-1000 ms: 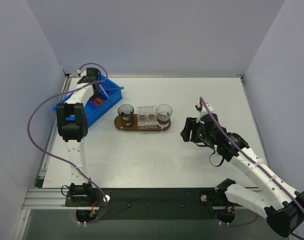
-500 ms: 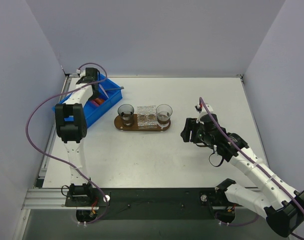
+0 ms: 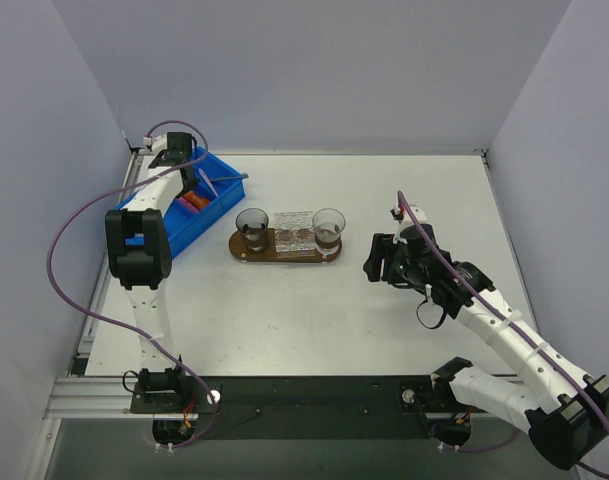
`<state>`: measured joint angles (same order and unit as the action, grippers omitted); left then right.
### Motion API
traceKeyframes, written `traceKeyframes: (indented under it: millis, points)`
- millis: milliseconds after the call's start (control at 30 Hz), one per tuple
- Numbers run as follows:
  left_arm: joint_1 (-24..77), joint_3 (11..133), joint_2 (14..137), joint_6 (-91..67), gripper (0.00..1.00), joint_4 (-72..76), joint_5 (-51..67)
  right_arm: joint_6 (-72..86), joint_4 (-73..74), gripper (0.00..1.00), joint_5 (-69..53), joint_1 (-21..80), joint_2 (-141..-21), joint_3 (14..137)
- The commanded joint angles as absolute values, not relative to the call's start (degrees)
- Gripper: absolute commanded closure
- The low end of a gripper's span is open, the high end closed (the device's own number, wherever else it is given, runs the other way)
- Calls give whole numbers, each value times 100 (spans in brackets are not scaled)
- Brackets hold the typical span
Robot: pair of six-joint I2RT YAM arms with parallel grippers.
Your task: Prepare toiletry sets of a toothbrush and toothpaste on the tray
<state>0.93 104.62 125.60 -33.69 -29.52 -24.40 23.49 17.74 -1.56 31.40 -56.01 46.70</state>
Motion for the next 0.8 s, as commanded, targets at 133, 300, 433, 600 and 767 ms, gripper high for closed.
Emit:
traceKeyframes:
  millis: [133,300,433,600,767]
  points:
    - [-141,10925,12981,-3735,58,-2804,-2250,2180,1705,46,-263,2945,-5721,4948]
    - [-193,11074,13210,-3867,52,-2873,-2206,2162,1688,46,-395,2822,-5792,4931]
    - [-193,11144,13342,-3858,45,-2918,-2206,2197,1635,46,-501,2742,-5774,4869]
    - [-202,11188,13509,-3823,45,-2962,-2101,2241,1600,46,-580,2698,-5731,4825]
    - [-228,11364,13684,-3823,47,-3215,-2057,2267,1582,46,-606,2672,-5695,4781]
